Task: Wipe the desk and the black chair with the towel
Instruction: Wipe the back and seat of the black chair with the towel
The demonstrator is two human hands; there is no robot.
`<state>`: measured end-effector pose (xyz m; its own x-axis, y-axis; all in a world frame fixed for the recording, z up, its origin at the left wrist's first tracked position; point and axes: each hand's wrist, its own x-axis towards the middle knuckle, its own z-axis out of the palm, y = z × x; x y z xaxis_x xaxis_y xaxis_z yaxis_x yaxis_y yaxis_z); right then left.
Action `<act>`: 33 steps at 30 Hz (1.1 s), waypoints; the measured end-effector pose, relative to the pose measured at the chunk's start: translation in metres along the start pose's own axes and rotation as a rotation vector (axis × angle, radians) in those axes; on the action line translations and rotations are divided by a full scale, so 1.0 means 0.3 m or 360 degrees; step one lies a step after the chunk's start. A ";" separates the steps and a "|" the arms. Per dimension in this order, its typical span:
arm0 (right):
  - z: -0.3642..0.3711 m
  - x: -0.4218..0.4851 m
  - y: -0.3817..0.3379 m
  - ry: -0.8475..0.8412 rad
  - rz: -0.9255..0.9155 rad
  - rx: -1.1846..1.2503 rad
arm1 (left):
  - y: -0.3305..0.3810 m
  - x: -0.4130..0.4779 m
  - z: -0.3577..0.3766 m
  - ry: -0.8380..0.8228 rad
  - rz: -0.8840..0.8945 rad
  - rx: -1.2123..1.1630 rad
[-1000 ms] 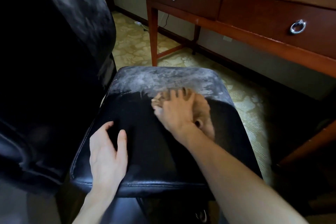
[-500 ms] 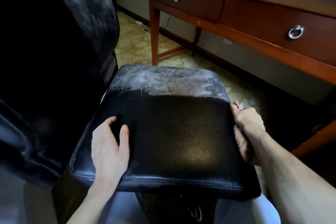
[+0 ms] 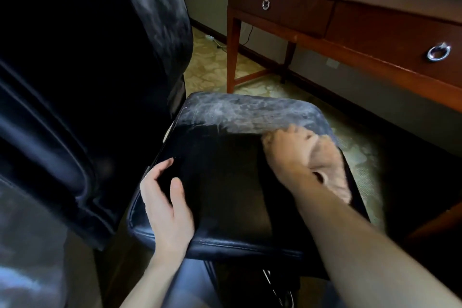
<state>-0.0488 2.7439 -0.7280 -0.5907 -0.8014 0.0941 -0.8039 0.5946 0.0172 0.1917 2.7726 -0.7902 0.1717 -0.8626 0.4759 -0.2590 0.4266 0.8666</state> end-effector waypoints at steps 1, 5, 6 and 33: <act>0.001 -0.022 -0.079 0.0029 -0.0102 -0.0003 | 0.000 -0.006 -0.004 0.0051 0.0037 -0.0032; 0.066 -0.080 -0.398 0.0098 -0.0358 0.0122 | -0.010 -0.012 -0.012 0.0209 0.0337 -0.0003; 0.080 -0.082 -0.463 0.0104 -0.0404 0.0153 | -0.018 -0.010 -0.013 0.0264 0.0384 0.0007; -0.030 -0.219 -0.439 -0.0089 -0.1626 0.0230 | -0.059 0.039 -0.019 0.0367 0.0310 -0.0237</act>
<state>0.0964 2.7187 -0.7275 0.3791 -0.9237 0.0555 -0.9224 -0.3820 -0.0573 0.2036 2.7567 -0.7990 0.3477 -0.6837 0.6416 -0.1696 0.6272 0.7602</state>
